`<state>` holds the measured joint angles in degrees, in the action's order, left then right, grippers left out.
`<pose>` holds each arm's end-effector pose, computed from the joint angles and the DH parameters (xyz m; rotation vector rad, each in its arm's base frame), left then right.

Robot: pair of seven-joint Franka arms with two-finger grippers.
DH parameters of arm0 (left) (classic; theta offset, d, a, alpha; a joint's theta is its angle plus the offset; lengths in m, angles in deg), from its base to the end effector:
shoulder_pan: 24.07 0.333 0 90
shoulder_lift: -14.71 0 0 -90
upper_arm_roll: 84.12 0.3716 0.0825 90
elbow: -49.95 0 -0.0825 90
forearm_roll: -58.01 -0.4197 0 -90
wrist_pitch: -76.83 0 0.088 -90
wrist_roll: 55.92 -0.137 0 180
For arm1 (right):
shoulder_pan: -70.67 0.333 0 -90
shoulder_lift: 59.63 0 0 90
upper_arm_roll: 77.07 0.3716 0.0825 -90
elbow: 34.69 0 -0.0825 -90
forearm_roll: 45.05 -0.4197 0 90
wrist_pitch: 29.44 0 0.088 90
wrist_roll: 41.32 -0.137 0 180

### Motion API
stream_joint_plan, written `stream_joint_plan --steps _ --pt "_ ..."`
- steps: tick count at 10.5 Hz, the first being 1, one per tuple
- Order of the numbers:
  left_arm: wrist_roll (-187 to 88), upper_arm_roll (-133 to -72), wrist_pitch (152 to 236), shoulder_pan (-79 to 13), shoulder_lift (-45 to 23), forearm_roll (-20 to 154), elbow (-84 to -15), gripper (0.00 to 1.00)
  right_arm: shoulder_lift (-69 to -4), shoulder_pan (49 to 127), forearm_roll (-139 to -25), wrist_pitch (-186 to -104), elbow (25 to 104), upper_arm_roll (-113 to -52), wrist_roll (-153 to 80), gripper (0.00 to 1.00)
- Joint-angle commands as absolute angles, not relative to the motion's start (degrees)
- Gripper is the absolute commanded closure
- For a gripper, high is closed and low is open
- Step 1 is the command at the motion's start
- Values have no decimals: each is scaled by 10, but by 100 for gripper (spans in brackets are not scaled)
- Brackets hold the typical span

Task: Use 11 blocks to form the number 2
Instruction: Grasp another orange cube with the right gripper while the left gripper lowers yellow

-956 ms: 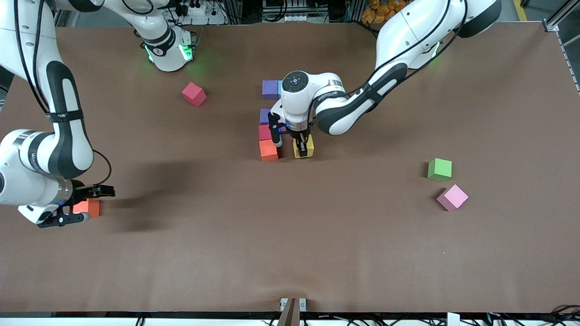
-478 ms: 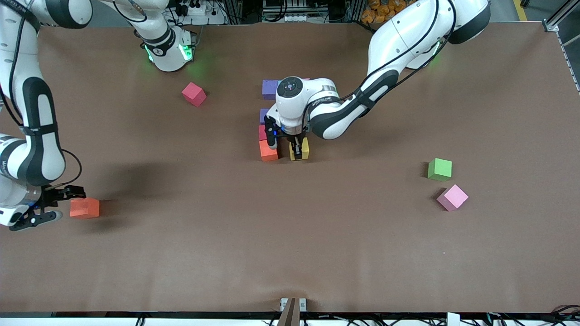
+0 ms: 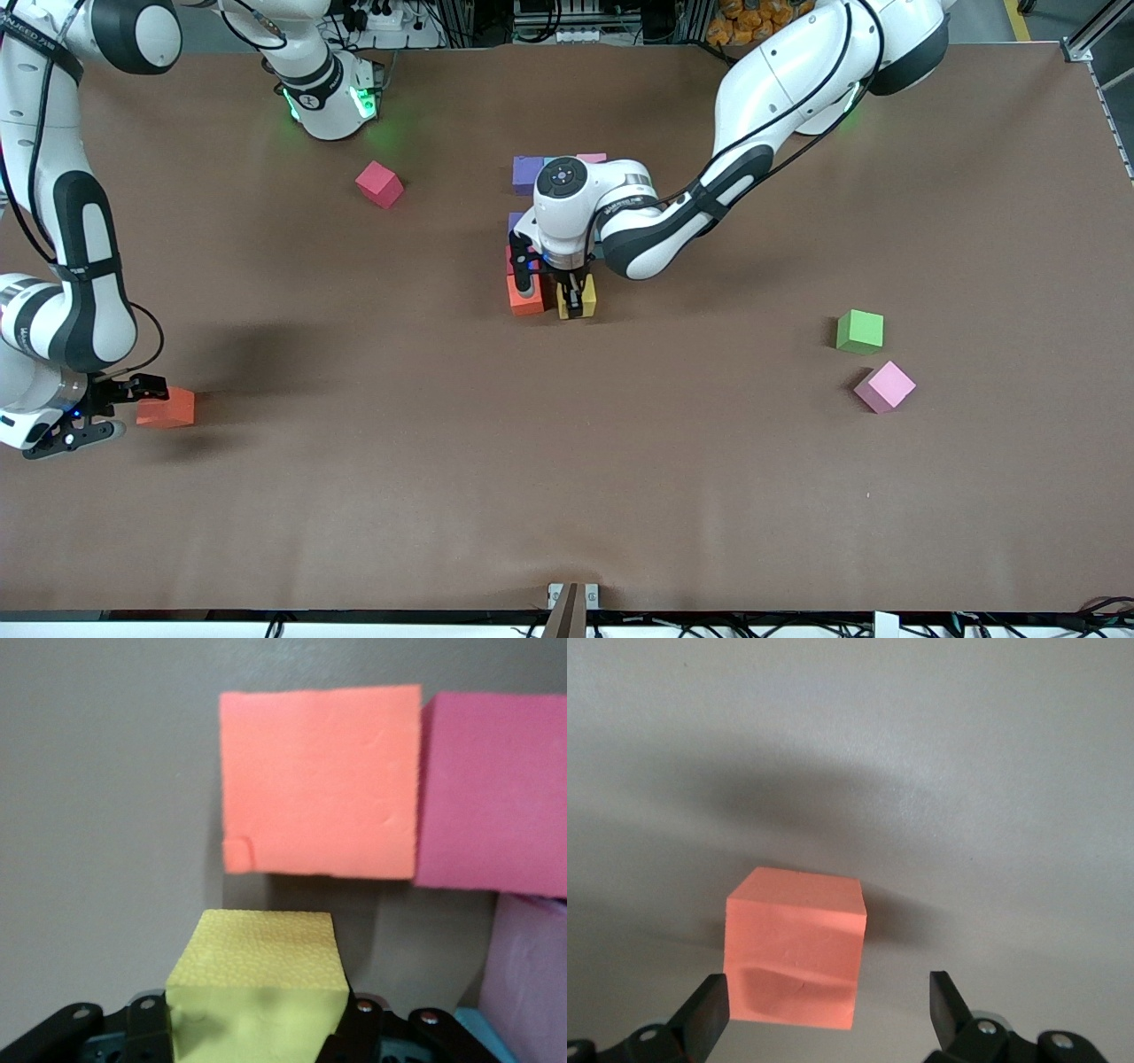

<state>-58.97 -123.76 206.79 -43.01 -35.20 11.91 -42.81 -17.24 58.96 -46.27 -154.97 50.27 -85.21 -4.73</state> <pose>0.4792 -0.5807 0.1804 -2.3336 1.9963 -0.1285 0.7395 -0.2459 0.2274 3.0442 0.4836 -0.0910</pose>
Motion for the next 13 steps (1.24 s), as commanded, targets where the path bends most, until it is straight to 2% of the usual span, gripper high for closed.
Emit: stream_joint_plan --steps 1,8,13 --pt "-597 -1233 2068 -444 -360 126 -412 63 -160 586 -471 -1544 482 -845 -59 0" --pt "-594 -1232 2068 -463 -378 127 -400 64 -142 587 -479 -1544 484 -845 -83 0" --pt "-596 -1206 2068 -488 -380 135 -384 64 -129 586 -482 -1543 484 -845 -79 0"
